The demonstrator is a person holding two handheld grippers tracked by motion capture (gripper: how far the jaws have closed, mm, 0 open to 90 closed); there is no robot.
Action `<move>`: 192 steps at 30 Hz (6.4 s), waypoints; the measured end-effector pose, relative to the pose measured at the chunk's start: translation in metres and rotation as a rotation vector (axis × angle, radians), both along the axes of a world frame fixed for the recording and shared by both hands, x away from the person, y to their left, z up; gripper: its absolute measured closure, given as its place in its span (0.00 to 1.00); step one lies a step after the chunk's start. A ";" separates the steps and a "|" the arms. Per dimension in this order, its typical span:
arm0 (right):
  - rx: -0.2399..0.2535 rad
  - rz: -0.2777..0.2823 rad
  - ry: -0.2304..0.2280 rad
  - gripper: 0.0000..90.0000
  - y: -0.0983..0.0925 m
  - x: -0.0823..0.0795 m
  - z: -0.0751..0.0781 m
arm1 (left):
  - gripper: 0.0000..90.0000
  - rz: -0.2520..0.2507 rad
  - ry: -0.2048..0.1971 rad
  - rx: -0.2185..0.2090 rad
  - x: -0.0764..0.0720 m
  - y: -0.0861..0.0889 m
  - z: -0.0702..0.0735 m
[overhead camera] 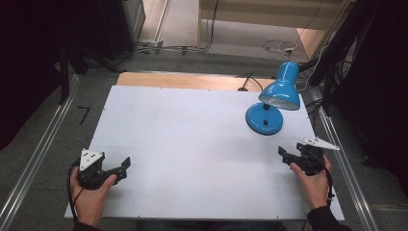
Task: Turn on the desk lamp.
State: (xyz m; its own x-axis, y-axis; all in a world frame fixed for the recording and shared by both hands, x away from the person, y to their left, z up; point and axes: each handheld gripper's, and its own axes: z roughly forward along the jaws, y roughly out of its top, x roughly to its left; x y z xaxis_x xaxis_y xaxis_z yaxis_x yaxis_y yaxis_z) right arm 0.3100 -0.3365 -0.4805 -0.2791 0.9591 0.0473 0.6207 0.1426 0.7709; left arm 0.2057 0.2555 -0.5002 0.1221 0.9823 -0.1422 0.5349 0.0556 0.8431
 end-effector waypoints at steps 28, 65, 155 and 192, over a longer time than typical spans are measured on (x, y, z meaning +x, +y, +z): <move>-0.010 0.029 -0.015 0.24 0.015 0.020 0.003 | 0.08 -0.003 -0.001 -0.002 0.000 0.000 0.000; 0.029 0.057 -0.054 0.48 0.030 0.056 0.001 | 0.08 -0.010 0.004 -0.003 0.002 0.000 -0.001; -0.023 0.039 -0.091 0.98 0.054 0.102 -0.015 | 0.08 0.001 0.014 -0.013 0.001 0.004 -0.003; -0.069 0.048 -0.112 0.98 0.056 0.099 -0.017 | 0.08 0.000 0.015 -0.012 0.000 0.003 -0.003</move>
